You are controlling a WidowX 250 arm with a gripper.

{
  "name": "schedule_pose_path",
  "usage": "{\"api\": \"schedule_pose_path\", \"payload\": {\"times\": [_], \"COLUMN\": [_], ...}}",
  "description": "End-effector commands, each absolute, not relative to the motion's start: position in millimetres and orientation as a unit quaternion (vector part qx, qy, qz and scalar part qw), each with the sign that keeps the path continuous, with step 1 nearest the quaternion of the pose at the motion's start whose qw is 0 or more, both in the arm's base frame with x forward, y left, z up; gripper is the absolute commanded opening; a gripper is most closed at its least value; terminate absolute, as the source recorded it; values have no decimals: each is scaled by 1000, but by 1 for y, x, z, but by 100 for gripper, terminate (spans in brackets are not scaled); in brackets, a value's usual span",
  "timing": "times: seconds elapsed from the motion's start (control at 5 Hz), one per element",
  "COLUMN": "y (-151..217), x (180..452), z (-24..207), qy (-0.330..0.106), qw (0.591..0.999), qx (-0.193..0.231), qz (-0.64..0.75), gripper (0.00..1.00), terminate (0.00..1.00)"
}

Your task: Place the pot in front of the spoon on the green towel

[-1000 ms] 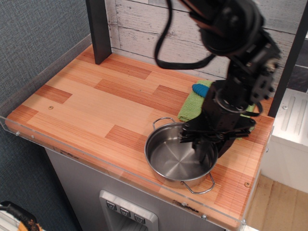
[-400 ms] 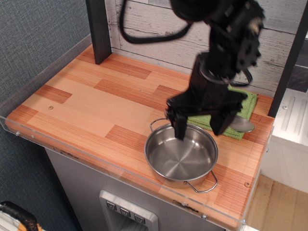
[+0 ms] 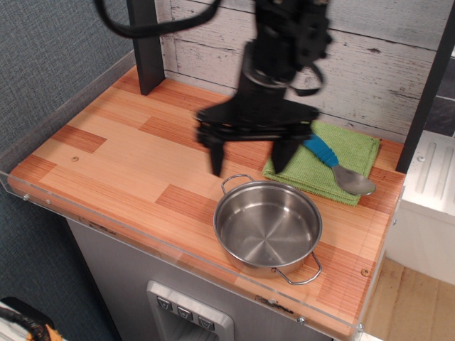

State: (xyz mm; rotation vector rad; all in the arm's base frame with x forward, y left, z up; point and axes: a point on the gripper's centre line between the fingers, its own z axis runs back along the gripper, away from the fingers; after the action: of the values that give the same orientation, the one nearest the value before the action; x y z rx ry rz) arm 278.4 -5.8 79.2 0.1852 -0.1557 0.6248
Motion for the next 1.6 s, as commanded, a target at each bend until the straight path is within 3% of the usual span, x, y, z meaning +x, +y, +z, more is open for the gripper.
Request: {"api": "schedule_pose_path", "payload": {"times": [0.0,0.2,0.6,0.8,1.4], "y": [56,83,141,169,194], "x": [281,281,280,284,295], "z": [102,98,89,87,81], "qy": [-116,-125,-113,-114,-113], "qw": [963,973,968,964,966], "qx": [96,79,68,83,91], "qz": [223,177,211,227,216], "gripper": [100,100,100,100,100], "terminate": [0,0,0,0,0]}}
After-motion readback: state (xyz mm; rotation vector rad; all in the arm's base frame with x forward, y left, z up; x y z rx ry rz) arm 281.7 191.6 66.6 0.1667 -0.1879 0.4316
